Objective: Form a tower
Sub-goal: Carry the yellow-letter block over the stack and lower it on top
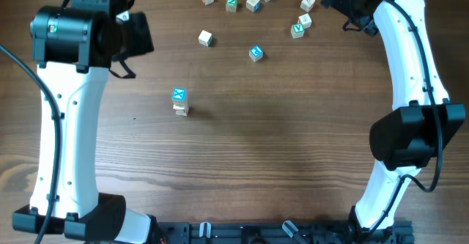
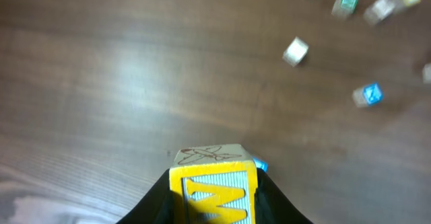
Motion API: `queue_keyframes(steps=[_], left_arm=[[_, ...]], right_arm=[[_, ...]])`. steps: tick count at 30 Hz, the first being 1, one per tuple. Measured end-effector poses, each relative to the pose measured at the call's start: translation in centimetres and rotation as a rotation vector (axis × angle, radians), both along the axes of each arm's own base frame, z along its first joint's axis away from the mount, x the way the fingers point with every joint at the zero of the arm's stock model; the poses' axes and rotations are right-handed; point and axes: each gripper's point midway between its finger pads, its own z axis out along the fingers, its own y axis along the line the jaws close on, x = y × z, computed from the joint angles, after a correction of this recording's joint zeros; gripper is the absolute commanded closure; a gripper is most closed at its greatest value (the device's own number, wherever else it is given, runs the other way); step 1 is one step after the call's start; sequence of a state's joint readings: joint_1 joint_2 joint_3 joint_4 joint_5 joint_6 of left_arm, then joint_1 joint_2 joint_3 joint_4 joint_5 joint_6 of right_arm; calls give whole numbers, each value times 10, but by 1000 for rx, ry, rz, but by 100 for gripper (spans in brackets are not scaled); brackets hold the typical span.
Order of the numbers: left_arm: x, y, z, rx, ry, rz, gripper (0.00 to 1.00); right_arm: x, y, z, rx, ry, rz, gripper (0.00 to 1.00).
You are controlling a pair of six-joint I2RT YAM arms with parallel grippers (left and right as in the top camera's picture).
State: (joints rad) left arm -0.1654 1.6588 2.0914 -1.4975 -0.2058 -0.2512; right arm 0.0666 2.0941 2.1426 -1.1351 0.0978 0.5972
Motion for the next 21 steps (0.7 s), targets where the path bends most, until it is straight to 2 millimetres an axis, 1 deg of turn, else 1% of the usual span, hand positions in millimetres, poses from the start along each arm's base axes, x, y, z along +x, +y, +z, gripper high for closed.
queue_keyframes(steps=[2,3,4,8,11,12,15,18,21], left_arm=[[-4,-3,-9,-13,35,-12,80],[-4,-5,-14,-19,50,-18,80],[-4,-6,-21,-24,66,-21,82],[4,-11,-64,-33,127,-29,85],[9,-16,-109,-41,174,-40,84],[7,-19,-123,-40,197,-50,83],[0,-30,-152,-29,247,-104,82],[-6,-44,-161,-10,274,-183,81],[-8,-58,-162,12,271,-263,78]], right_arm=[[0,0,0,0,0,0,0],[0,0,0,0,0,0,0],[0,0,0,0,0,0,0],[0,0,0,0,0,0,0],[0,0,0,0,0,0,0],[0,0,0,0,1,0,0],[0,0,0,0,0,0,0],[0,0,0,0,0,0,0],[0,0,0,0,0,0,1]])
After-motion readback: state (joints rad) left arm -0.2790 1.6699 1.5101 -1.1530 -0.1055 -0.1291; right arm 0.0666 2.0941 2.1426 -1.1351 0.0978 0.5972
